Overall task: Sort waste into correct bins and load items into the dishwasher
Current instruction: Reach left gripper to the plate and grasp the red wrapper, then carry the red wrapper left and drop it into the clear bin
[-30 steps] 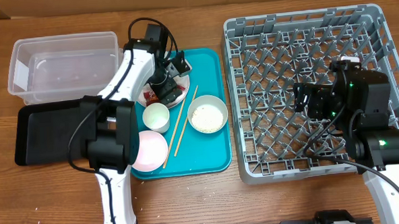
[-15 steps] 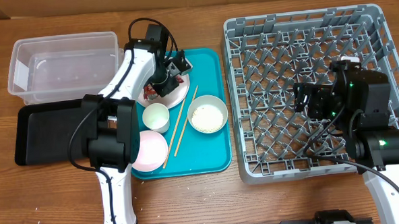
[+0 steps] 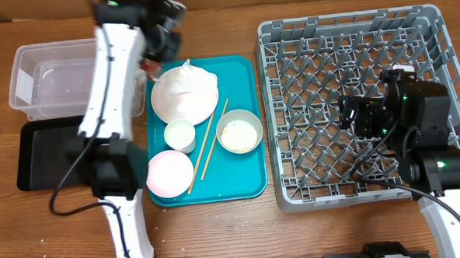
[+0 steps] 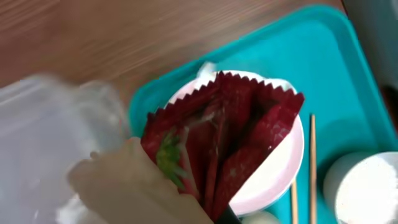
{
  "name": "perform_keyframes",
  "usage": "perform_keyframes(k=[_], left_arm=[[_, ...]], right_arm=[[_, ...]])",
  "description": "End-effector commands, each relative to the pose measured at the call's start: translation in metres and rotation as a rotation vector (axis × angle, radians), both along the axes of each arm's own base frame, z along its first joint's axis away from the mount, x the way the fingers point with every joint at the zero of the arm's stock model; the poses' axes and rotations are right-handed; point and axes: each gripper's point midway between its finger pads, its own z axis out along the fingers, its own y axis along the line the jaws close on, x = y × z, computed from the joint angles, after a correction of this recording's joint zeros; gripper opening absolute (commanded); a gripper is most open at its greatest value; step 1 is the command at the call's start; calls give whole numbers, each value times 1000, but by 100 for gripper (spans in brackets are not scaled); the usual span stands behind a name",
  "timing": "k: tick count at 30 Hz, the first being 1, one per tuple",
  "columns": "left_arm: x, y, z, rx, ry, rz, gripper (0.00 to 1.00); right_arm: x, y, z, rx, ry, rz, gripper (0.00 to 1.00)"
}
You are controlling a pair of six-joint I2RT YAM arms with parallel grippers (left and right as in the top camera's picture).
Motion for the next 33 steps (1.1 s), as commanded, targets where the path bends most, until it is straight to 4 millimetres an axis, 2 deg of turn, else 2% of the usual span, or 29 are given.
perform_keyframes(k=[1, 5, 8, 9, 10, 12, 17, 21, 22, 23, 25, 28, 33], left_arm=[[-4, 25, 33, -76, -33, 145, 4], [-8, 26, 30, -75, -21, 40, 4], [-7, 36, 29, -44, -18, 102, 4], [-7, 46, 29, -31, -16, 184, 4], [-7, 65, 28, -24, -13, 321, 4], [-7, 86, 27, -49, -7, 461, 4], [-9, 136, 19, -110, 1, 717, 4], [-6, 170, -3, -142, 1, 863, 5], [-5, 174, -9, -143, 1, 873, 8], [-3, 178, -16, -143, -1, 880, 15], [-1, 184, -27, -140, -6, 889, 36], [6, 188, -39, -135, -26, 889, 54], [14, 190, -34, -136, -64, 865, 74]], right_arm=[[3, 0, 12, 1, -30, -1, 100], [3, 0, 12, 1, -30, -1, 100], [3, 0, 12, 2, -29, -1, 100], [3, 0, 12, 2, -29, -1, 100], [3, 0, 12, 2, -29, -1, 100], [3, 0, 12, 2, -29, -1, 100], [3, 0, 12, 2, -30, -1, 100], [3, 0, 12, 2, -29, -1, 100], [3, 0, 12, 2, -29, 0, 100], [3, 0, 12, 2, -29, 0, 100], [3, 0, 12, 2, -29, 0, 100], [3, 0, 12, 2, -29, -1, 100], [3, 0, 12, 2, -29, -1, 100]])
